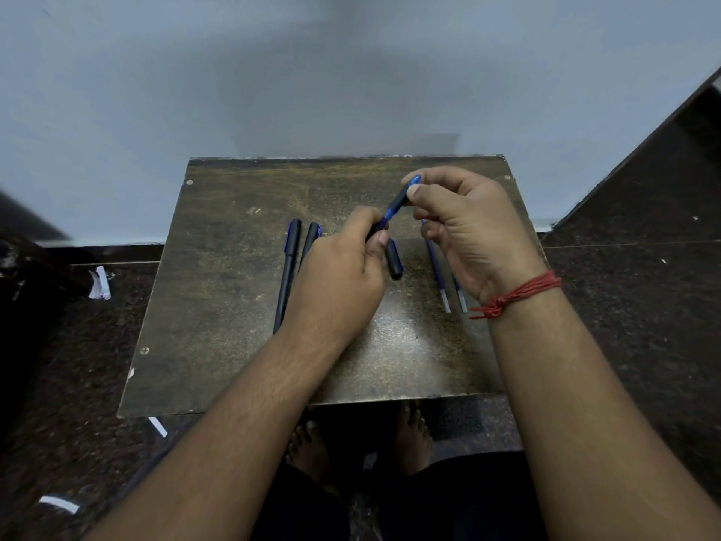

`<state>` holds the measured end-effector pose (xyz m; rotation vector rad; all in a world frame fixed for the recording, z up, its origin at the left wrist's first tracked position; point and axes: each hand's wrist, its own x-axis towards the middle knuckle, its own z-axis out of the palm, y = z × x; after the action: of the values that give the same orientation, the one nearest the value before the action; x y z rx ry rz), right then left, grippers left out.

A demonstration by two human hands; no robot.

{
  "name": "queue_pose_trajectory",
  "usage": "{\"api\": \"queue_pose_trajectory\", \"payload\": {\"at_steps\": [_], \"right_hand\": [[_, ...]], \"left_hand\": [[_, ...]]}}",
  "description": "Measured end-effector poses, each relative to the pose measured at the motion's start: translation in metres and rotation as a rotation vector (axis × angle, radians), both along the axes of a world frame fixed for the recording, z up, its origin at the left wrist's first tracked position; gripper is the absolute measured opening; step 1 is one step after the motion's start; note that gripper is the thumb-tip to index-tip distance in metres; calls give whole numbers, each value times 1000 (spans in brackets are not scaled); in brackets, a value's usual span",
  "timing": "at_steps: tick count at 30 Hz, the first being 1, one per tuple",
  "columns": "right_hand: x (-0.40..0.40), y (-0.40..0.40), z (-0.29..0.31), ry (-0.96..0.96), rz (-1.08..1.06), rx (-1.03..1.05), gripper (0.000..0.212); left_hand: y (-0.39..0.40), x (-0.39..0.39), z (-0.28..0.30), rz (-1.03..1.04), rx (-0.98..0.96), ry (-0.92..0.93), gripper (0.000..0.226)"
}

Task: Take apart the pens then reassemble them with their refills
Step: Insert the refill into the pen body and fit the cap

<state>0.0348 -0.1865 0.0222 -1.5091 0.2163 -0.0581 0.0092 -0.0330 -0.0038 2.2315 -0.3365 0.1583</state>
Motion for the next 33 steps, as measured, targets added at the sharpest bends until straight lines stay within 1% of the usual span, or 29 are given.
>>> {"api": "queue_pose_trajectory", "payload": {"at_steps": [4, 7, 9, 12, 17, 21, 23, 25, 26, 27, 29, 30, 31, 32, 33], "right_hand": [[-3, 5, 1, -5, 75, -36, 17], [-4, 3, 1, -53, 124, -50, 19], [-4, -1, 1, -101, 160, -105, 20], [-5, -6, 1, -153, 219, -231, 17], [-7, -18, 4, -126, 320, -412, 13], [-7, -23, 4, -126, 357, -670, 13], [-8, -21, 4, -138, 340, -815, 20], [-9, -18, 4, -148, 326, -879, 30], [-9, -18, 4, -153, 319, -878, 32], [-9, -18, 3, -153, 310, -837, 29], [-9, -19, 3, -163, 324, -625, 7], [-8, -21, 3, -174, 347, -514, 5], [-8, -22, 3, -193, 373, -433, 12], [-8, -22, 3, -202, 393, -408, 15], [-7, -21, 3, -193, 390, -430, 13]], "left_hand": [[0, 1, 1, 38, -16, 24, 11], [-1, 0, 1, 35, 8, 33, 13], [-1, 0, 1, 33, 22, 33, 14], [1, 0, 1, 24, 38, 37, 15], [2, -1, 0, -4, 115, 25, 14], [2, -1, 0, -37, 170, 15, 14], [2, -1, 0, -45, 174, 1, 13], [2, -1, 1, -45, 176, -8, 14], [2, -1, 1, -46, 173, -11, 14], [2, 0, 1, -48, 167, -9, 14], [2, -1, 2, -51, 148, 1, 14], [2, 0, 2, -51, 136, 4, 15], [2, 0, 3, -50, 126, 4, 15], [3, 0, 3, -48, 121, 3, 15], [4, 1, 2, -46, 122, 2, 14]]}}
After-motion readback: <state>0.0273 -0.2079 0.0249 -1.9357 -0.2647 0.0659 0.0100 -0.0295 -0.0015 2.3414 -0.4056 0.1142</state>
